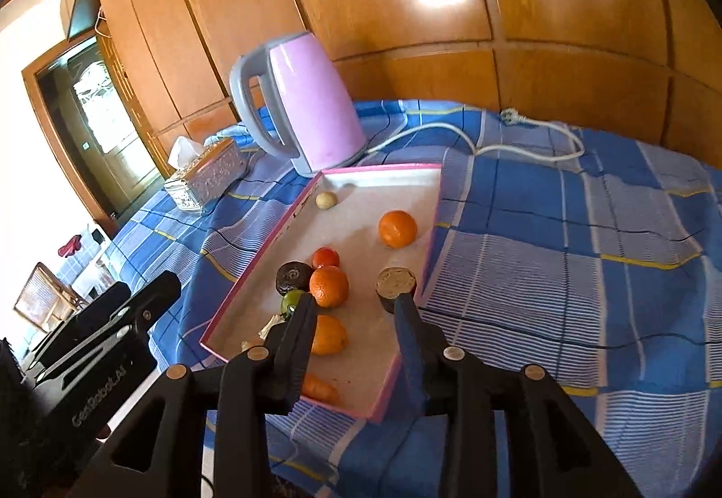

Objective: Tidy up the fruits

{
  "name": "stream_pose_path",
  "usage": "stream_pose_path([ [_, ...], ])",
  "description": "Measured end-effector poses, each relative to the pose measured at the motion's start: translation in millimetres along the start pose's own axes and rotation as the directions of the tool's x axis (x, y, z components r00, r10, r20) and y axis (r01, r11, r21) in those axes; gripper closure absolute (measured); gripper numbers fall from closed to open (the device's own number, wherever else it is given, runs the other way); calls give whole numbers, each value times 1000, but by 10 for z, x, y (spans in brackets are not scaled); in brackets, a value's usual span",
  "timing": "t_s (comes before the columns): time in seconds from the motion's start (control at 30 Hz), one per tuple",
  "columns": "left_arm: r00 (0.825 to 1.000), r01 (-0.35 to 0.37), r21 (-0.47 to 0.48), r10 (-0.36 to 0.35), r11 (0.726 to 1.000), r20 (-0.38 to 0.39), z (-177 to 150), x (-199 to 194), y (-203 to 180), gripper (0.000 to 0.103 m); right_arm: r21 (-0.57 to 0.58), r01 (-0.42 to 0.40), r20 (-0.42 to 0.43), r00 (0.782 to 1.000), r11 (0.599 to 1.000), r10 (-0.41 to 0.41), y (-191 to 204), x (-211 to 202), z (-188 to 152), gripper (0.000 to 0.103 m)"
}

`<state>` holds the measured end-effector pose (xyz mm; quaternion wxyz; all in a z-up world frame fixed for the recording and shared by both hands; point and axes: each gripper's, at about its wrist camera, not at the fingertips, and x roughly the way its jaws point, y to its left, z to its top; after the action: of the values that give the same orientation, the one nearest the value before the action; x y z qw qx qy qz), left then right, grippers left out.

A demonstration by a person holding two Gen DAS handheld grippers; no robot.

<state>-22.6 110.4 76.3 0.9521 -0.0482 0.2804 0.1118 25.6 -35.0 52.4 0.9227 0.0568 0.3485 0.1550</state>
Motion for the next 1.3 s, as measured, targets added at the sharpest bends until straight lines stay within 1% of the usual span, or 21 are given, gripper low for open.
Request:
stream_pose_path([
  [0.07, 1000, 9, 1, -9, 1000, 8, -53, -116, 18, 27, -24, 18, 13, 1000, 1000, -18, 48, -82, -42, 66],
  [0.1, 1000, 20, 4, -20, 1000, 20, -95, -190, 35, 26, -36, 25, 17, 1000, 999, -25, 69, -108, -64, 66],
  [0.17, 999, 18, 2, -18, 1000, 44, -162, -303, 75, 23, -63, 43, 27, 999, 997, -42, 120, -155, -126, 66],
  [0.27, 998, 24, -35, -22, 999, 65, -251, -417, 158, 16, -88, 69, 41, 997, 994, -66, 170, -221, -244, 65],
  [0.47, 996, 15, -66, -9, 998, 86, -247, -501, 214, 14, -66, 101, 61, 993, 993, -97, 118, -329, -355, 65],
  [0.53, 996, 9, -56, -4, 998, 91, -252, -525, 188, 12, -59, 111, 70, 992, 992, -107, 94, -365, -361, 65],
  [0.67, 996, 5, -33, -2, 999, 88, -272, -531, 147, 12, -43, 118, 74, 991, 992, -115, 66, -406, -367, 65],
  [1.03, 998, -5, -21, 6, 1000, 70, -315, -481, 129, 10, -105, 121, 51, 992, 987, -116, 186, -335, -439, 65],
  [1.3, 999, -12, -11, 12, 1000, 48, -336, -389, 144, 10, -105, 117, 46, 993, 988, -112, 174, -297, -450, 65],
])
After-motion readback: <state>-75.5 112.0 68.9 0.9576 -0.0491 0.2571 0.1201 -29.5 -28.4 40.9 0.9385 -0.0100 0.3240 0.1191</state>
